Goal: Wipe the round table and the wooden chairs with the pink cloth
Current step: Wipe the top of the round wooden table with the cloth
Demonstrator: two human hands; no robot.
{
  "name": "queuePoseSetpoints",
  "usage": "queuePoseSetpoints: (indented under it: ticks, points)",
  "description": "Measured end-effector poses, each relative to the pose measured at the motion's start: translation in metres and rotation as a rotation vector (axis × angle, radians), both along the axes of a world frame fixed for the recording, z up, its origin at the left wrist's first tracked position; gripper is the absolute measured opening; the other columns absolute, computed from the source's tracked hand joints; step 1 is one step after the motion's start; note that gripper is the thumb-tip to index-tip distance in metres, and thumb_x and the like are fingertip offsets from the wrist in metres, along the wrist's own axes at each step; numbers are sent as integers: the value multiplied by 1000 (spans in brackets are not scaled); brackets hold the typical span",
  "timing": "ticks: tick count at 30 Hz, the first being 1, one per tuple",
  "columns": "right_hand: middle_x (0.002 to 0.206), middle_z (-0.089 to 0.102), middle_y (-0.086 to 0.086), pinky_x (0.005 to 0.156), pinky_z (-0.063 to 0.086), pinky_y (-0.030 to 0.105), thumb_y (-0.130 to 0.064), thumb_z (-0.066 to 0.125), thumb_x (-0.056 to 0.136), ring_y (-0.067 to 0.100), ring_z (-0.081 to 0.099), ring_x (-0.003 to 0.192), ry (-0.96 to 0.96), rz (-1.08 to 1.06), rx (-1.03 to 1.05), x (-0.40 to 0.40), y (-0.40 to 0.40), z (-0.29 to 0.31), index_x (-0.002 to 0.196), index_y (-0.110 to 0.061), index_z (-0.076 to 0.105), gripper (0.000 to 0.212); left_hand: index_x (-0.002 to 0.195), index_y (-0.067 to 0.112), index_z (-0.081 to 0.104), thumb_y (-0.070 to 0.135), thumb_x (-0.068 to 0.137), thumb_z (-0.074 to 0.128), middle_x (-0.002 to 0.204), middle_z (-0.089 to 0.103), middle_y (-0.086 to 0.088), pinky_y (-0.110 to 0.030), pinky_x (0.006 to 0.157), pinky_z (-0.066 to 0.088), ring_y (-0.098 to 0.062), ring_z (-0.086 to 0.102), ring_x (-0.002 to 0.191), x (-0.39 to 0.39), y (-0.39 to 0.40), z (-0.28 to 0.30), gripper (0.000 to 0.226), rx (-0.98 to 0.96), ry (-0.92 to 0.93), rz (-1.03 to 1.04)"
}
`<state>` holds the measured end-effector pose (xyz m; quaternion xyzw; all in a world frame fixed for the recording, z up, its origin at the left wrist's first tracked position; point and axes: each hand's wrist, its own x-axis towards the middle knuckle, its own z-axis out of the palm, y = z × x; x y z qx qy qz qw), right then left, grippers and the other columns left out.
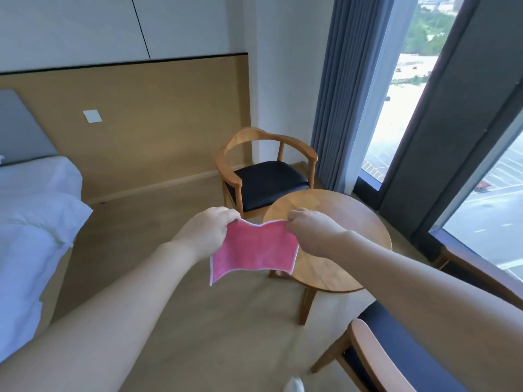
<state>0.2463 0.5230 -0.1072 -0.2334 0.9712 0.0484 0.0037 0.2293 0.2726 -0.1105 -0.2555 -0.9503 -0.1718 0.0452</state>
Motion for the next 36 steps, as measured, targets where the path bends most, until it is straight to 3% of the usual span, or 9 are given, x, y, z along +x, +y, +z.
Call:
queuePoseSetpoints:
  ticks: [4, 8, 10, 15, 19, 25, 28, 32, 36]
  points:
    - [107, 56, 2, 83, 51, 32, -2, 46, 93, 19, 52, 94, -56, -71, -73, -58, 23, -19, 114, -13, 62, 29, 121, 14, 63, 4, 97, 39, 121, 58, 1, -37, 90, 46, -20, 53, 109, -60, 20, -19, 36, -52, -39, -27]
    - [114, 56, 4, 86, 51, 33, -1, 44, 94, 21, 54, 100, -85, -136, -118, -110, 46, -35, 121, -11, 59, 33, 104, 14, 65, 3, 95, 42, 110, 59, 3, -31, 79, 47, -20, 57, 98, -123, 41, -32, 28, -45, -39, -61]
    - [114, 56, 4, 82, 50, 32, 1, 44, 92, 22, 53, 99, -111, -151, -101, -131, 59, -43, 119, -10, 58, 33, 105, 14, 65, 4, 95, 43, 109, 60, 2, -31, 78, 47, -20, 57, 99, -151, 53, -42, 27, -87, -35, -102]
    - [114, 54, 3, 73, 44, 31, 3, 45, 86, 23, 51, 97, -149, -246, -121, -175, 89, -56, 119, -11, 54, 37, 133, 17, 51, 5, 96, 42, 133, 50, 4, -36, 92, 48, -18, 49, 118, -206, 82, -62, 40, -151, -104, -151]
    - [122, 52, -1, 69, 37, 28, 1, 41, 88, 23, 52, 98, -172, -288, -110, -197, 96, -75, 127, -15, 49, 43, 132, 18, 47, 1, 91, 50, 132, 45, 6, -36, 83, 52, -17, 52, 111, -241, 92, -81, 45, -222, -125, -230]
    - [124, 53, 0, 70, 42, 30, 1, 38, 89, 21, 52, 91, -228, -422, -131, -228, 81, -112, 126, -14, 50, 41, 136, 24, 42, 6, 94, 45, 133, 42, 10, -22, 79, 44, -12, 50, 109, -304, 87, -125, 46, -251, -213, -408]
    - [123, 54, 0, 78, 51, 34, 0, 42, 92, 21, 55, 94, -291, -511, -133, -234, 60, -132, 126, -14, 53, 38, 134, 23, 42, 10, 93, 52, 131, 43, 8, -26, 81, 49, -13, 51, 110, -341, 80, -145, 45, -308, -262, -547]
    - [114, 55, 3, 67, 43, 32, 2, 44, 88, 23, 53, 85, -418, -620, -109, -235, 26, -159, 114, -10, 56, 32, 140, 19, 39, 14, 90, 60, 138, 40, 5, -34, 89, 49, -19, 49, 117, -380, 75, -167, 55, -398, -330, -713]
    - [118, 53, 5, 67, 44, 33, 5, 43, 85, 27, 58, 93, -522, -721, -135, -229, -3, -179, 114, -8, 58, 35, 143, 22, 38, 4, 88, 56, 142, 38, 10, -32, 94, 47, -17, 50, 118, -398, 68, -193, 61, -482, -444, -827]
